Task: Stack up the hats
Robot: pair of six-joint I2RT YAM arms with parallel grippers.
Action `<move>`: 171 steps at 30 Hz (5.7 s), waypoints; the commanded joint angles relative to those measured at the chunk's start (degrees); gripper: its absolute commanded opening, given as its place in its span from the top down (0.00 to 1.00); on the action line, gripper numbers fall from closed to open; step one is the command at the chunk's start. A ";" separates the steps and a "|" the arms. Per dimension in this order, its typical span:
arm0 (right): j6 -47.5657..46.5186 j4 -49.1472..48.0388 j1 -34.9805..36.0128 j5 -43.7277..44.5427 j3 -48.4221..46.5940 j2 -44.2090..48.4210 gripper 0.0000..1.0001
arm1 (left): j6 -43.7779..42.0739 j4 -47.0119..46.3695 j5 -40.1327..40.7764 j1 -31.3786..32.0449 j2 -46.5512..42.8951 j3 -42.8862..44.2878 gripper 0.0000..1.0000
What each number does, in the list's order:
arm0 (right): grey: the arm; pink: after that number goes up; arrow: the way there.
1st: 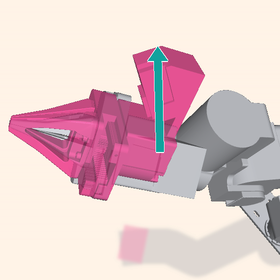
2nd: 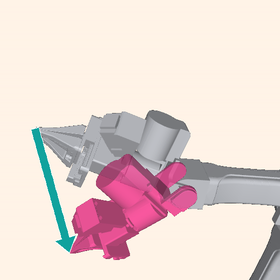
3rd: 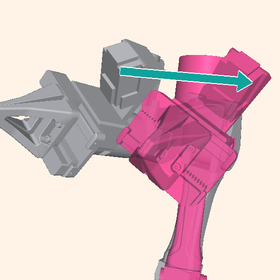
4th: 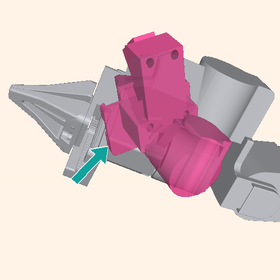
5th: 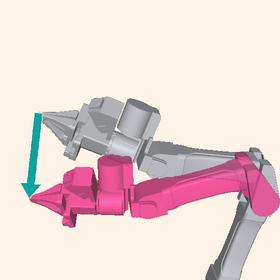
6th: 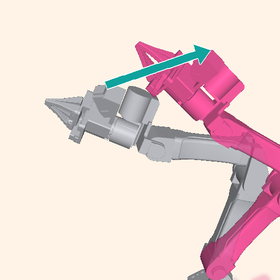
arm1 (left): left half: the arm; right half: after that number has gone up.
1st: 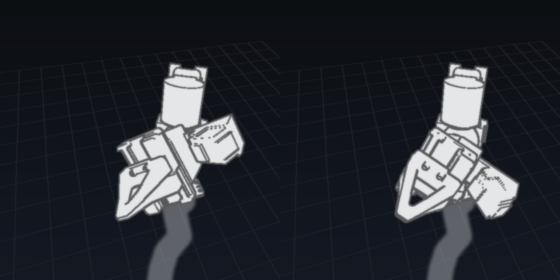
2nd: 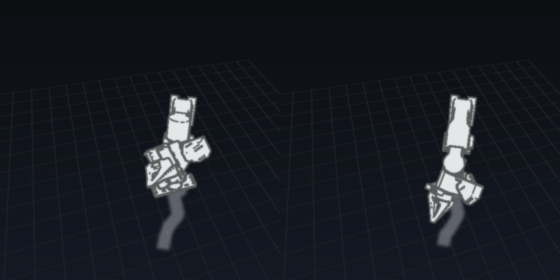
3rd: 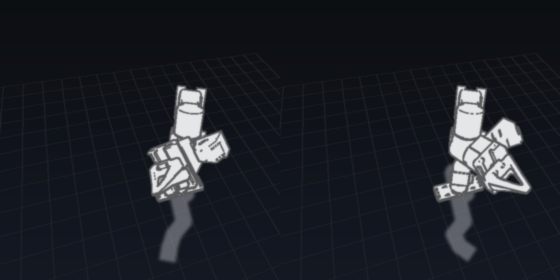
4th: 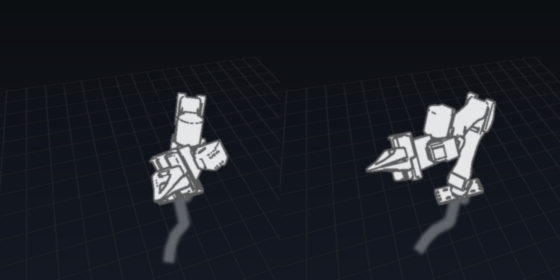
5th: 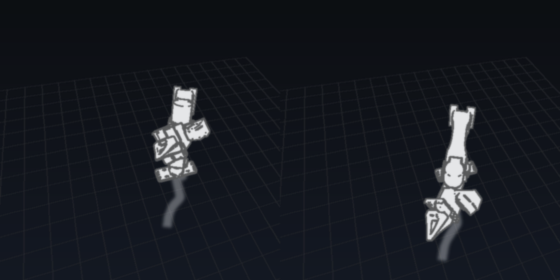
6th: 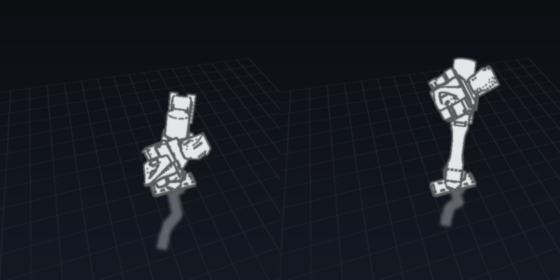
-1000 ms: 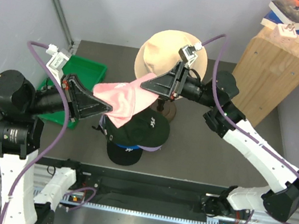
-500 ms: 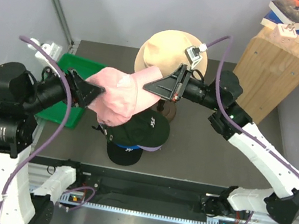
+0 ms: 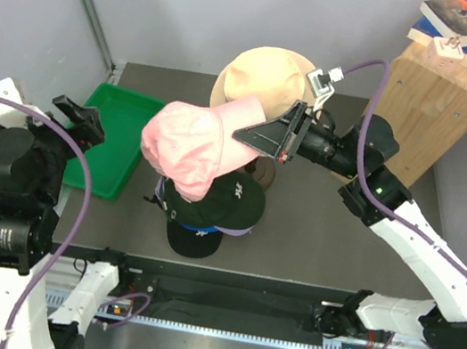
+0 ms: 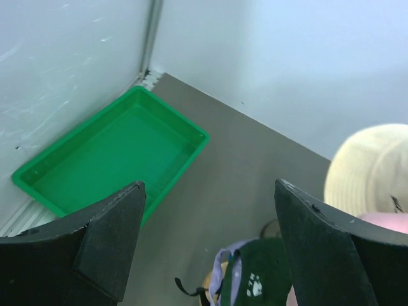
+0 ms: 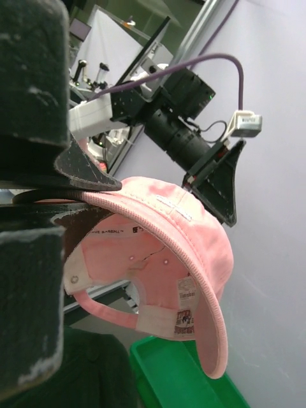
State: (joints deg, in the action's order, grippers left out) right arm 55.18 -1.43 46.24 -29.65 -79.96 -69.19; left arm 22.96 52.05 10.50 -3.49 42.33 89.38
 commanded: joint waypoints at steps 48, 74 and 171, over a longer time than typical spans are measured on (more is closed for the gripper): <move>13.73 -35.49 12.21 42.57 53.94 12.94 1.00 | -3.03 -4.68 -3.47 0.06 5.40 -10.79 0.12; 10.92 -25.20 10.36 40.90 55.53 18.04 1.00 | 16.85 -18.56 -33.43 -0.03 -8.14 -41.82 0.22; 20.05 22.52 3.68 48.28 59.49 12.58 1.00 | 18.52 -4.94 -14.72 10.25 10.49 -52.12 1.00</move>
State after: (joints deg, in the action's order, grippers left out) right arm 79.55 -9.67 52.58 6.81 -24.91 -52.42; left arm 41.23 42.81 -10.94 5.89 50.63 39.57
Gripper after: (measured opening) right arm 0.033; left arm 0.020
